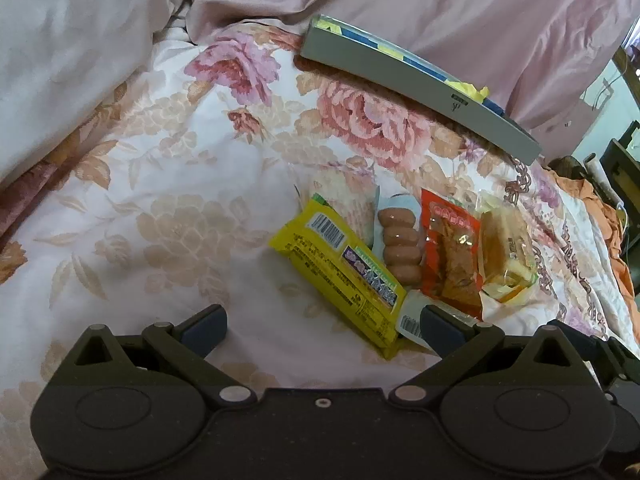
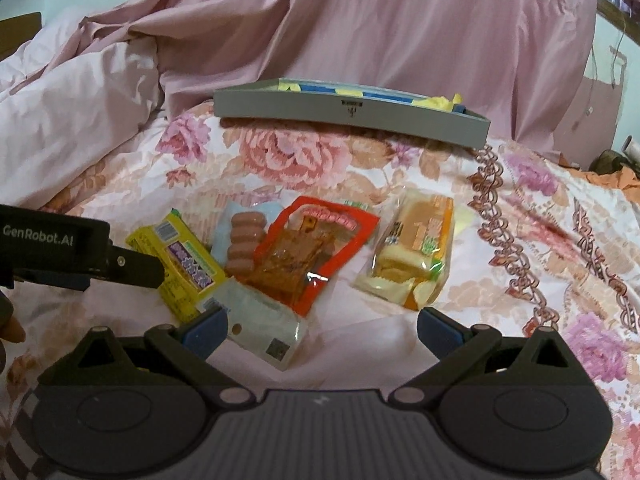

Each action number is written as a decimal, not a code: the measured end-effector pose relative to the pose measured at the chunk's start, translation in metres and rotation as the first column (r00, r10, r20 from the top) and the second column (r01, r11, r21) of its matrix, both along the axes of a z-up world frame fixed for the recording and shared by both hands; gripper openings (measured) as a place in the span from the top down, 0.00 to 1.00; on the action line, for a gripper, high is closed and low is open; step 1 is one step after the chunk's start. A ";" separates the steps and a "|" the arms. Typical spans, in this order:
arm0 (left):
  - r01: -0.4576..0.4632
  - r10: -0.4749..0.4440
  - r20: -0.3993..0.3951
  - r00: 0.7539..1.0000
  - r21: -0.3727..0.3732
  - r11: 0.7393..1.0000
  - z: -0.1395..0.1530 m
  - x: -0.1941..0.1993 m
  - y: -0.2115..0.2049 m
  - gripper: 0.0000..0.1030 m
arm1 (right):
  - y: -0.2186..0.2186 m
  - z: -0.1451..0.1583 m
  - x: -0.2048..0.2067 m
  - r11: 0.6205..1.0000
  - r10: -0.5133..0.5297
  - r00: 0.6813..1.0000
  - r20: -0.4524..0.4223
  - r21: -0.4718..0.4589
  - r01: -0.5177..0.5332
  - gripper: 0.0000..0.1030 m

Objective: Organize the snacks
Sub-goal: 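Withdraw both tools from the tray back over the remaining snacks, then grasp the yellow wafer bar with the left tool while the right tool grasps the red spicy-strip pack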

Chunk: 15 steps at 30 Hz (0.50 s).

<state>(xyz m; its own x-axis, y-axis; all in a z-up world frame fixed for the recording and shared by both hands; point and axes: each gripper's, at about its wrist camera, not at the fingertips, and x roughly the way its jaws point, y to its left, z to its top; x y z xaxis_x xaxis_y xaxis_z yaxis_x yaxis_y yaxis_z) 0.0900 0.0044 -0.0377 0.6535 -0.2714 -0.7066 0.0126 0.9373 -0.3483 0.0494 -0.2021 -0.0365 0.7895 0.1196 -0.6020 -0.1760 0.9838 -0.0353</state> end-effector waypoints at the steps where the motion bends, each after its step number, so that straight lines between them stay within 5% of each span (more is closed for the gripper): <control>1: 0.001 -0.001 -0.001 1.000 -0.001 1.000 -0.001 0.001 0.000 0.01 | 0.000 -0.001 0.001 1.000 0.001 1.000 -0.004 0.000 -0.001 0.00; 15: -0.030 0.030 -0.003 1.000 -0.105 0.994 -0.006 0.014 0.003 0.01 | 0.004 -0.013 0.015 0.998 0.030 0.999 -0.018 0.057 -0.029 0.00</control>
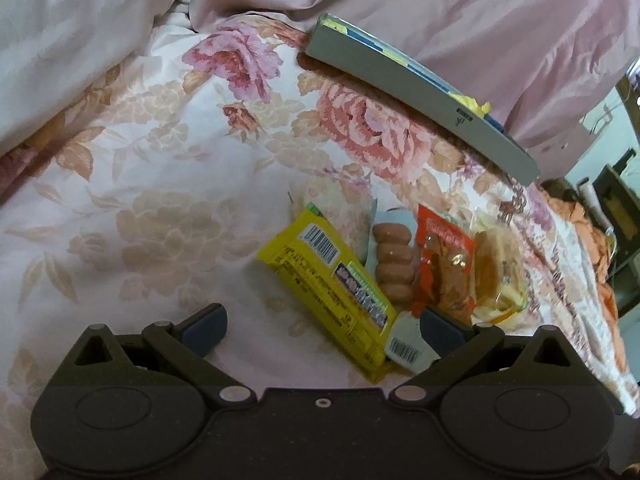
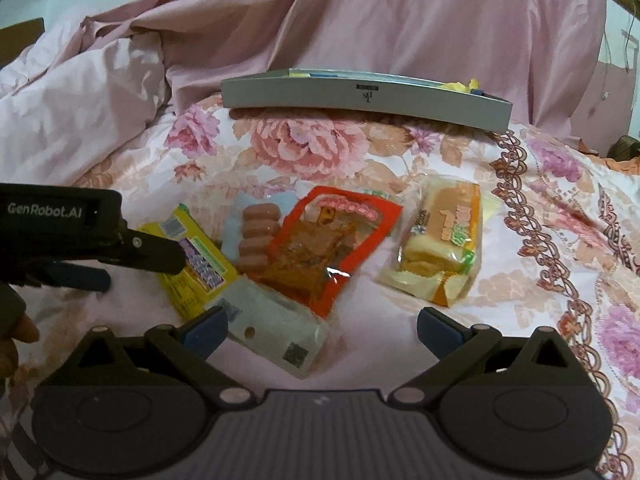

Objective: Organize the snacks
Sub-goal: 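Grasp the yellow wafer bar with the left tool while the right tool grasps the red spicy-strip pack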

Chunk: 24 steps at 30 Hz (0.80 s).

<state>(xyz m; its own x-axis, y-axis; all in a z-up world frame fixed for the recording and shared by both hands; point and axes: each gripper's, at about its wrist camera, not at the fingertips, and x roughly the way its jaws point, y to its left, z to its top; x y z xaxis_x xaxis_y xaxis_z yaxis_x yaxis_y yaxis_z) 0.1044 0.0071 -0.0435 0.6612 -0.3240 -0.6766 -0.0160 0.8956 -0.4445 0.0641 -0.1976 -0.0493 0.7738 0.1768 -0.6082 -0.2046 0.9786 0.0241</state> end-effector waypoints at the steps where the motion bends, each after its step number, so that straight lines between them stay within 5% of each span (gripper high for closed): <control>1: -0.002 0.002 0.001 1.000 -0.012 1.000 0.000 0.002 0.001 0.01 | 0.001 0.000 0.002 1.000 0.004 1.000 0.003 0.006 -0.004 0.00; 8: -0.010 0.012 0.015 1.000 -0.113 0.994 -0.003 0.010 0.008 0.01 | 0.008 0.001 0.018 0.998 0.019 0.998 0.053 0.051 -0.022 0.01; 16: -0.044 0.052 0.059 0.997 -0.123 0.991 -0.011 0.009 0.008 0.13 | 0.009 -0.005 0.027 0.998 0.019 0.998 0.056 0.053 -0.022 0.18; 24: -0.011 0.023 0.058 0.998 -0.192 0.981 -0.015 0.011 0.008 0.43 | 0.007 -0.007 0.027 0.998 -0.003 0.999 0.039 0.059 0.000 0.34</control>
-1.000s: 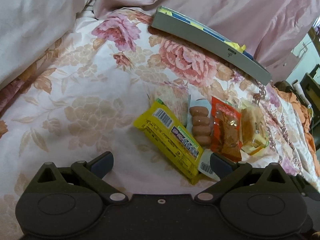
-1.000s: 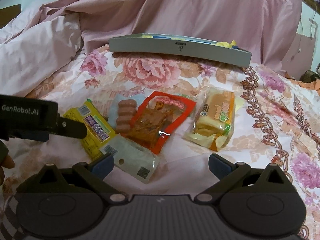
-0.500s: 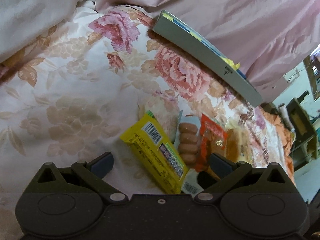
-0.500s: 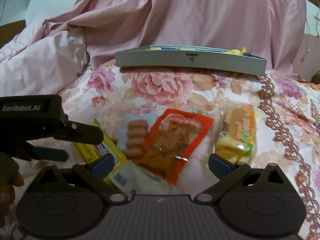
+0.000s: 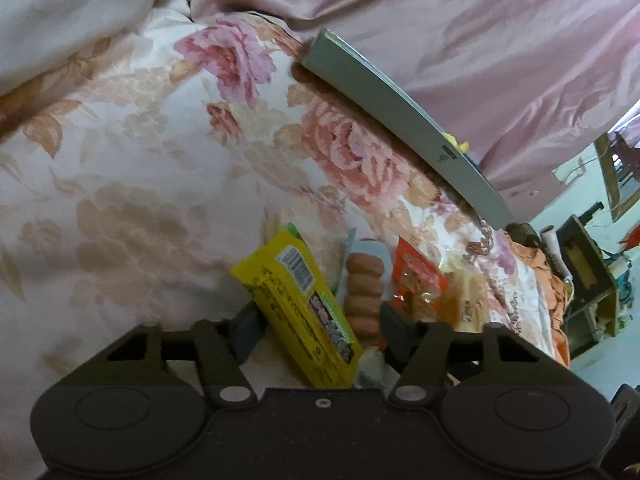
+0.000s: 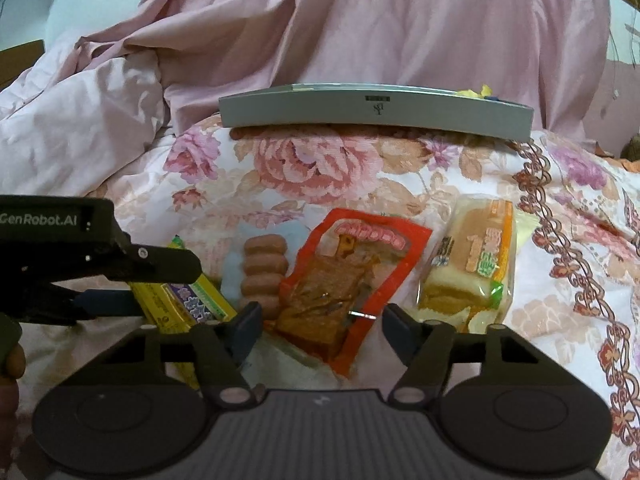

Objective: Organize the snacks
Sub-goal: 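Grasp the yellow wafer bar with the left tool while the right tool grasps the red spicy-strip pack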

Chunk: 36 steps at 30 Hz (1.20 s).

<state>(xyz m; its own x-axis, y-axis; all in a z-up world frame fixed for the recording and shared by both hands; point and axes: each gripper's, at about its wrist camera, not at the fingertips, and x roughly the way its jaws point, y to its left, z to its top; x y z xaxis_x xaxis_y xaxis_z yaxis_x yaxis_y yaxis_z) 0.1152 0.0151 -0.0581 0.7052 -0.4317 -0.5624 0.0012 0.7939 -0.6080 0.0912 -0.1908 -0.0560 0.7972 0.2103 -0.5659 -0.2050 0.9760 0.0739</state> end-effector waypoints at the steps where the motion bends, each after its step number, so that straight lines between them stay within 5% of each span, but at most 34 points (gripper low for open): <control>1: 0.001 -0.001 0.003 1.000 -0.003 1.000 0.000 0.000 0.000 0.44 | 0.000 0.001 -0.001 1.000 -0.007 1.000 -0.002 0.003 0.007 0.35; 8: 0.000 0.000 0.013 1.000 -0.036 0.999 -0.002 0.005 -0.001 0.49 | -0.009 0.003 -0.001 0.999 -0.039 0.999 -0.014 0.017 0.039 0.43; 17: 0.050 -0.052 -0.046 0.998 -0.045 0.998 -0.010 0.021 -0.007 0.43 | -0.016 -0.004 0.010 0.997 -0.048 0.997 -0.064 0.065 0.052 0.24; 21: 0.070 -0.071 -0.046 0.996 -0.021 0.997 -0.009 0.023 -0.011 0.43 | -0.019 -0.007 0.016 0.994 -0.044 0.996 -0.083 0.094 0.052 0.23; 23: 0.069 -0.070 -0.044 0.997 -0.011 0.998 -0.009 0.022 -0.011 0.48 | -0.019 -0.007 0.015 0.994 -0.036 0.996 -0.077 0.100 0.044 0.29; 26: 0.053 -0.051 -0.054 0.997 0.038 0.998 -0.008 0.021 -0.012 0.68 | -0.013 -0.004 0.010 0.997 -0.016 0.999 -0.046 0.080 0.020 0.44; 35: 0.055 -0.061 0.044 0.997 0.119 0.991 0.017 0.010 -0.019 0.88 | 0.003 0.011 -0.008 0.998 0.031 0.996 0.081 -0.060 -0.027 0.59; 36: 0.059 -0.067 0.058 0.996 0.133 0.989 0.021 0.008 -0.020 0.89 | 0.005 0.013 -0.010 0.996 0.047 0.994 0.095 -0.078 -0.039 0.77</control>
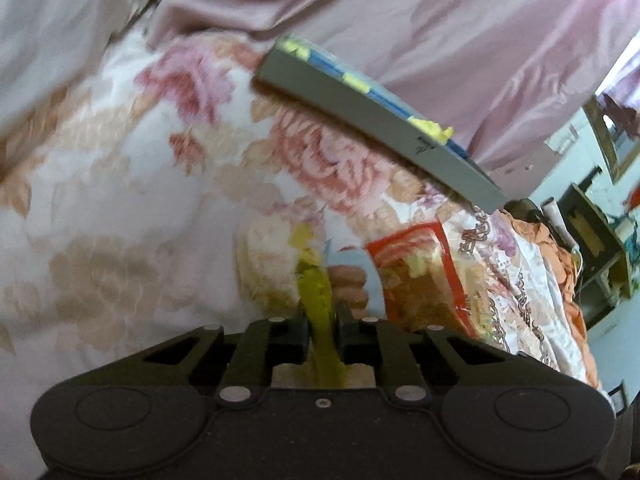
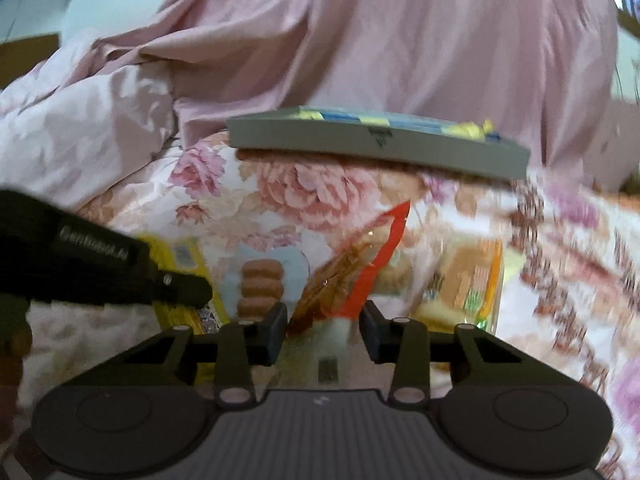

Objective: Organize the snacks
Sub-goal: 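Grasp the yellow wafer bar with the left tool while the right tool grasps the red spicy-strip pack, then carry the wafer bar and red pack to the tray and release both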

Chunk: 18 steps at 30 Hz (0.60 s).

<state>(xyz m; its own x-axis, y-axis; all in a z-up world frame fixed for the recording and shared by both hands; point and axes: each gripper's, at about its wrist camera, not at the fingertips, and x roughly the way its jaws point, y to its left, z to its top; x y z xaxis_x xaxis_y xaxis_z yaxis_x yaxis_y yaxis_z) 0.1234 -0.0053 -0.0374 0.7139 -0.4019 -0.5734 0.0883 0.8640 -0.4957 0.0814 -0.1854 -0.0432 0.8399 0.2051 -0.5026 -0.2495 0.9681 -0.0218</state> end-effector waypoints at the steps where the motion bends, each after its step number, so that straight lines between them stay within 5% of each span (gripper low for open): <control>1: 0.006 -0.007 0.011 1.000 0.010 1.000 0.004 -0.002 -0.001 0.89 | 0.003 0.001 -0.002 1.000 0.017 1.000 0.003 -0.013 -0.017 0.78; 6: 0.021 -0.023 0.031 0.999 0.055 0.998 0.014 -0.005 -0.005 0.89 | 0.013 0.003 -0.010 0.996 0.058 0.998 0.038 -0.074 -0.055 0.82; 18: 0.086 -0.085 -0.026 0.996 0.058 0.995 -0.008 0.008 -0.015 0.88 | 0.004 -0.003 0.000 0.999 0.034 0.999 0.027 -0.016 -0.034 0.73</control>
<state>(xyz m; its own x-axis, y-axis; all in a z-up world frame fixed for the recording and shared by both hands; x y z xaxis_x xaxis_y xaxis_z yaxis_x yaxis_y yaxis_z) 0.1312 -0.0207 -0.0459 0.6647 -0.4257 -0.6139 0.1520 0.8816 -0.4468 0.0816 -0.1812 -0.0459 0.8457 0.2263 -0.4832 -0.2814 0.9586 -0.0437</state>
